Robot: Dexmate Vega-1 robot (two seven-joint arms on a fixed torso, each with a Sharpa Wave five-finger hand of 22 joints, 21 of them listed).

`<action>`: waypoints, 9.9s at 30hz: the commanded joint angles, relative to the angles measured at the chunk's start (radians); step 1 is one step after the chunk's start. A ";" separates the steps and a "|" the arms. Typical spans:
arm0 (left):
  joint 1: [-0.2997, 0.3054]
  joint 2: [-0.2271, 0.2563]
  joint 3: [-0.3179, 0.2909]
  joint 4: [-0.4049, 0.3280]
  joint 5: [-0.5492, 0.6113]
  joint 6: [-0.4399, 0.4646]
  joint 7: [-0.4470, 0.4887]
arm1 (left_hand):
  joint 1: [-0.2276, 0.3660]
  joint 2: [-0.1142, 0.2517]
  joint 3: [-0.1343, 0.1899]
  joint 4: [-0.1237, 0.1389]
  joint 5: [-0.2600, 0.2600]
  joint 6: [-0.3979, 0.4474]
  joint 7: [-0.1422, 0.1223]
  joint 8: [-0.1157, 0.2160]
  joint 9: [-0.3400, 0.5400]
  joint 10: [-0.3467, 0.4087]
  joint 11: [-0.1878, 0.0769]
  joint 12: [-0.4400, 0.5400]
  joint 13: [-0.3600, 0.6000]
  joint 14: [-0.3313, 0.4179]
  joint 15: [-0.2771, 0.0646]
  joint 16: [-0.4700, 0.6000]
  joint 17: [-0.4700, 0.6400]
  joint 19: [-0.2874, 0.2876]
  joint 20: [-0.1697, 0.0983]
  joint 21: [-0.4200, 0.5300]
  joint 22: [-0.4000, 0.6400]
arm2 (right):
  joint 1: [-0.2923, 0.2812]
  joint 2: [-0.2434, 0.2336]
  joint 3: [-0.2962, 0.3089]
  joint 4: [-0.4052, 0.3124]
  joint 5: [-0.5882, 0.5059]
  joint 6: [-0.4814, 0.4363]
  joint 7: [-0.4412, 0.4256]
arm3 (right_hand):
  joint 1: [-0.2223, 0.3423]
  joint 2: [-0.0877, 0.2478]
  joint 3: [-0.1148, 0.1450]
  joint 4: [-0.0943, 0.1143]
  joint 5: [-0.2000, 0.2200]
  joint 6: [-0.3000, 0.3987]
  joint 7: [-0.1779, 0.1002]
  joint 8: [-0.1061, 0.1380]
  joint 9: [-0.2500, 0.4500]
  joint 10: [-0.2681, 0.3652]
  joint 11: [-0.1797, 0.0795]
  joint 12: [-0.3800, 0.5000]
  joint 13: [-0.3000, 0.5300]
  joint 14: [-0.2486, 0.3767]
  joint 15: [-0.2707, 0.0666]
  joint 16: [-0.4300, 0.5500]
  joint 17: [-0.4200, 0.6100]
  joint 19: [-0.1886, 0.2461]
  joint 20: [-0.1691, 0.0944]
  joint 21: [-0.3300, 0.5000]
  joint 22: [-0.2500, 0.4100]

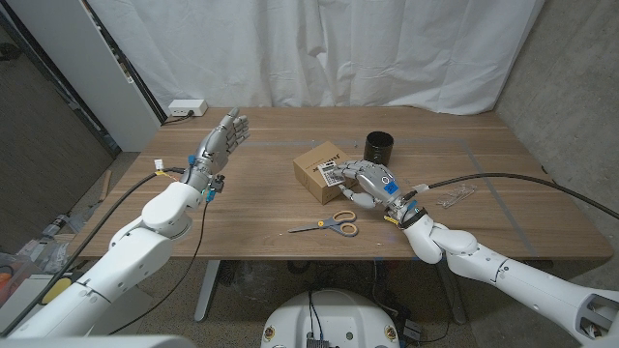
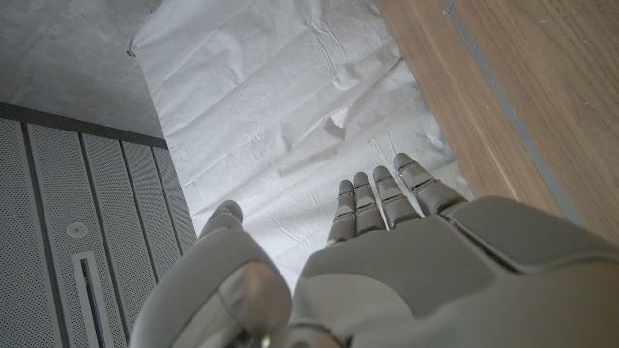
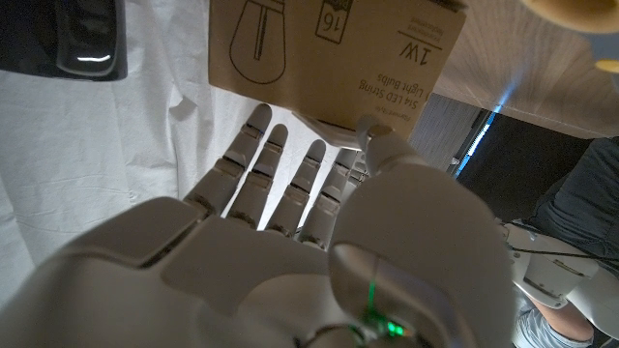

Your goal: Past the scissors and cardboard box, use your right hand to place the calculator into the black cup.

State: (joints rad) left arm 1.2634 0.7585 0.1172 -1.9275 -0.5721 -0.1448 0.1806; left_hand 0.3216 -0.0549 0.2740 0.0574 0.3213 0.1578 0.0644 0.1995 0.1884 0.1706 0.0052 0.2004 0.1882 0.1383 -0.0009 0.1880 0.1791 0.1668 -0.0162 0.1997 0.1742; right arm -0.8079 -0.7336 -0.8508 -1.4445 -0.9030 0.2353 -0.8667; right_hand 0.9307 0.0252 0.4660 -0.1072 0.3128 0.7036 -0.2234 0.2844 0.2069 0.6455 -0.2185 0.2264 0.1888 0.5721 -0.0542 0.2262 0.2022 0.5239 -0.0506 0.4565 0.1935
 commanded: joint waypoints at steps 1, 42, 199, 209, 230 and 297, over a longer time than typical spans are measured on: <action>0.003 -0.001 0.006 0.002 -0.003 -0.008 0.004 | 0.010 0.004 -0.006 0.000 -0.004 0.006 0.000 0.000 0.001 0.002 0.000 0.000 0.003 0.005 0.000 0.001 0.005 -0.001 0.005 0.000 0.005 | -0.008 -0.002 0.011 -0.004 0.014 0.010 -0.013 | -0.007 0.047 -0.020 0.018 -0.029 0.049 -0.002 0.013 0.001 0.044 -0.001 0.013 0.003 0.045 -0.134 0.022 0.012 0.040 -0.120 0.022 0.007; -0.005 -0.011 0.010 0.013 0.005 -0.034 0.006 | 0.012 0.006 -0.014 0.002 -0.004 0.007 -0.001 0.000 0.001 0.001 -0.001 0.000 0.003 0.004 0.001 0.001 0.005 -0.003 0.006 0.000 0.005 | -0.026 -0.007 0.055 -0.056 0.024 0.020 -0.023 | 0.015 0.129 -0.122 0.014 -0.124 0.294 -0.001 -0.061 0.011 0.297 -0.001 -0.021 0.001 0.287 -0.153 -0.006 0.031 -0.026 -0.150 0.502 -0.003; -0.017 -0.024 -0.044 0.085 -0.004 -0.121 -0.052 | 0.025 0.015 -0.039 0.005 -0.003 0.008 0.001 0.000 0.001 0.003 0.000 0.000 0.003 0.006 0.000 0.001 0.005 -0.005 0.006 0.000 0.005 | -0.063 -0.067 0.336 -0.341 0.246 -0.218 0.369 | -0.006 0.120 -0.051 -0.016 -0.124 0.332 0.004 -0.060 0.110 0.355 0.003 -0.014 0.007 0.439 -0.170 0.001 0.035 -0.002 -0.139 0.623 -0.012; -0.047 -0.023 -0.018 0.093 0.002 -0.115 -0.058 | 0.025 0.016 -0.040 0.005 -0.003 0.008 0.000 0.000 0.001 0.002 -0.001 0.000 0.003 0.005 -0.001 0.001 0.005 -0.005 0.006 0.000 0.005 | -0.066 -0.079 0.351 -0.344 0.281 -0.251 0.401 | -0.010 0.119 -0.051 -0.015 -0.124 0.334 0.004 -0.061 0.111 0.355 0.003 -0.014 0.007 0.441 -0.169 -0.001 0.037 0.001 -0.141 0.620 -0.012; -0.020 -0.021 -0.021 0.070 0.012 -0.117 -0.027 | 0.027 0.017 -0.044 0.005 -0.003 0.008 0.001 0.000 0.001 0.003 -0.001 0.000 0.003 0.005 -0.001 0.001 0.005 -0.009 0.007 -0.001 0.005 | -0.048 -0.091 0.342 -0.315 0.323 -0.289 0.449 | -0.010 0.120 -0.045 -0.017 -0.124 0.333 0.004 -0.062 0.113 0.354 0.003 -0.015 0.007 0.447 -0.171 0.001 0.044 0.004 -0.140 0.615 -0.011; -0.010 -0.020 -0.025 0.069 0.011 -0.110 -0.024 | 0.032 0.021 -0.055 0.007 -0.003 0.009 0.000 0.000 0.001 0.003 -0.001 0.000 0.003 0.005 -0.001 0.001 0.005 -0.011 0.008 0.000 0.005 | -0.046 -0.122 0.301 -0.307 0.370 -0.373 0.519 | -0.059 0.020 -0.007 -0.034 -0.122 0.248 0.000 -0.064 0.044 0.284 0.007 -0.018 0.004 0.443 -0.165 -0.007 0.065 0.063 -0.145 0.553 -0.014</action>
State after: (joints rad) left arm 1.2507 0.7392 0.0948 -1.8610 -0.5590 -0.2533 0.1581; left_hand 0.3414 -0.0351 0.2232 0.0613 0.3213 0.1578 0.0644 0.1995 0.1884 0.1706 0.0052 0.2005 0.1881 0.1383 -0.0009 0.1881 0.1791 0.1612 -0.0106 0.1998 0.1741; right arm -0.8559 -0.8519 -0.5426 -1.7415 -0.5259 -0.1243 -0.3631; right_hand 0.8670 0.0670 0.4458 -0.1394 0.1860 0.9647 -0.2225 0.2186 0.2546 0.9387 -0.2117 0.2070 0.1905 1.0172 -0.1649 0.2232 0.2625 0.5708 -0.0534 1.0185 0.1766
